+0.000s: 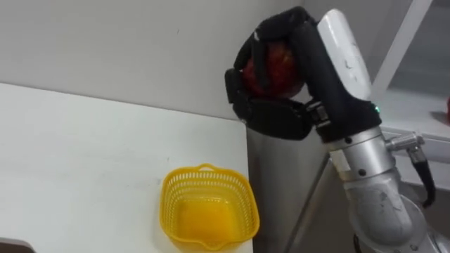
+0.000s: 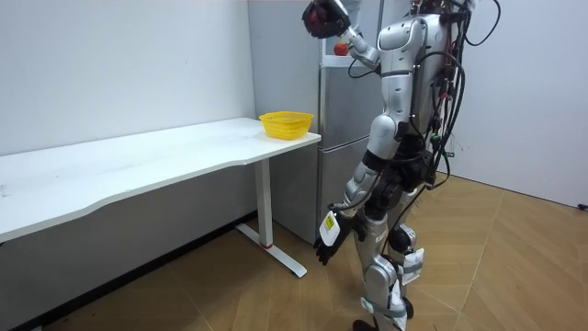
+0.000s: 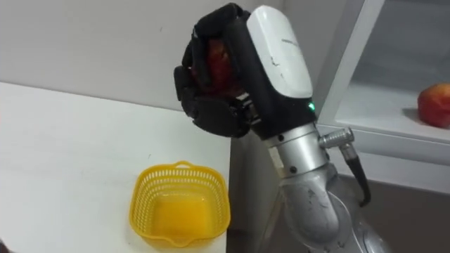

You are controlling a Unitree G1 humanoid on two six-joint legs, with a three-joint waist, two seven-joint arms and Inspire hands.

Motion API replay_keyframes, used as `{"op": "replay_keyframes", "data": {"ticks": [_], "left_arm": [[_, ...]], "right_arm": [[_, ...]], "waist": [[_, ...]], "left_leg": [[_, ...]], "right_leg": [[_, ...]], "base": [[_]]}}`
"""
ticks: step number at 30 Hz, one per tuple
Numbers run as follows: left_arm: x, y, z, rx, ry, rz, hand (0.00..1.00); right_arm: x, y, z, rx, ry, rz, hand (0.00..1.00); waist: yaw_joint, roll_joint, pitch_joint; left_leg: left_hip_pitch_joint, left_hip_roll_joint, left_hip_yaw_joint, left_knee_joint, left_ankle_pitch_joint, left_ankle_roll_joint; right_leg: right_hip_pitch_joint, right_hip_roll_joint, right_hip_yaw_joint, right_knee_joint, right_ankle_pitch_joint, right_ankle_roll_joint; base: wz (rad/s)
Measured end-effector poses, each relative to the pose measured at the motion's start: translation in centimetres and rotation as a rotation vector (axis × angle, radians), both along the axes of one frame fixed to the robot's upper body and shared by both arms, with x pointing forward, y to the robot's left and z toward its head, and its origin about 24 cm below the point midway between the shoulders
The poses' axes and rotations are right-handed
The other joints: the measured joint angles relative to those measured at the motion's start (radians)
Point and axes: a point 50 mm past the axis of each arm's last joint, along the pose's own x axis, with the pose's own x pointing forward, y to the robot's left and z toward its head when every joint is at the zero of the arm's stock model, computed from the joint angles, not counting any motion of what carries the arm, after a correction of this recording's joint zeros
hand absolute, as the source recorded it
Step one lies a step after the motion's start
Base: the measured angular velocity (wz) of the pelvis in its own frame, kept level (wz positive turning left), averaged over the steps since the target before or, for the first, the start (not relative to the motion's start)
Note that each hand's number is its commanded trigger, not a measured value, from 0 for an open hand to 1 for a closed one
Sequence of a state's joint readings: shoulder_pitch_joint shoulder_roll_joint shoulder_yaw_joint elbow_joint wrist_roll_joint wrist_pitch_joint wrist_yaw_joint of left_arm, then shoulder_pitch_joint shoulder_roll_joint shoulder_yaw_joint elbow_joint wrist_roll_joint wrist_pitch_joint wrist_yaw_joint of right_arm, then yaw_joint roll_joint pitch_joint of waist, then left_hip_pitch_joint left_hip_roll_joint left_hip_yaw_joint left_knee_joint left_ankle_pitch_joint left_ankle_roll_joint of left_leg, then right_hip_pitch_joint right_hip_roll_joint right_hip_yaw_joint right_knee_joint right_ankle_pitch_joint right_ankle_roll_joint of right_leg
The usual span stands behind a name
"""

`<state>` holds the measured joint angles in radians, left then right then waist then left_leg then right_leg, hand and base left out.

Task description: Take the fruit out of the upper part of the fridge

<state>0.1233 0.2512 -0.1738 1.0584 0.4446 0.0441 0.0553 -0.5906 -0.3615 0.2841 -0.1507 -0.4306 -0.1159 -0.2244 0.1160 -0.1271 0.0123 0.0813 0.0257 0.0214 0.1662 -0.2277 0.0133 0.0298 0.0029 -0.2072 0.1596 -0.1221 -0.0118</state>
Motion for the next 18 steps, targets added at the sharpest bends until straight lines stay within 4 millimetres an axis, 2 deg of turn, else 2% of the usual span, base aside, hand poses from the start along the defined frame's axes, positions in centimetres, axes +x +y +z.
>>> {"op": "replay_keyframes", "data": {"ticks": [4,8,11,18], "left_arm": [[0.0,0.3,0.1,0.003,0.01,-0.012,0.0],[0.1,0.2,0.1,-0.01,0.021,-0.019,0.0],[0.0,0.2,0.0,-0.021,0.031,-0.022,0.0],[0.1,0.3,0.1,-0.02,0.028,-0.023,0.0]], "right_arm": [[1.3,0.4,-2.1,-0.093,0.099,-0.019,1.0],[2.2,0.2,-3.7,-0.189,0.18,-0.057,1.0],[2.5,0.2,-4.2,-0.213,0.212,-0.057,1.0],[2.6,0.6,-5.4,-0.255,0.254,-0.052,1.0]], "waist": [[0.015,-0.009,0.0004],[0.036,-0.02,0.008],[0.051,-0.026,0.0088],[0.059,-0.031,0.0075]], "left_leg": [[0.003,0.0,-0.02,0.0,0.0,-0.001],[-0.002,0.0,-0.029,-0.001,0.001,-0.001],[-0.005,0.0,-0.032,-0.001,0.001,-0.001],[-0.007,-0.001,-0.041,-0.001,0.001,-0.001]], "right_leg": [[0.009,0.0,-0.015,-0.011,0.0,0.0],[0.007,0.001,-0.016,-0.011,0.0,0.0],[0.006,0.0,-0.017,-0.011,0.0,0.0],[0.008,-0.001,-0.018,-0.011,0.0,0.0]], "base": [[0.1],[0.07],[0.04],[0.04]]}}
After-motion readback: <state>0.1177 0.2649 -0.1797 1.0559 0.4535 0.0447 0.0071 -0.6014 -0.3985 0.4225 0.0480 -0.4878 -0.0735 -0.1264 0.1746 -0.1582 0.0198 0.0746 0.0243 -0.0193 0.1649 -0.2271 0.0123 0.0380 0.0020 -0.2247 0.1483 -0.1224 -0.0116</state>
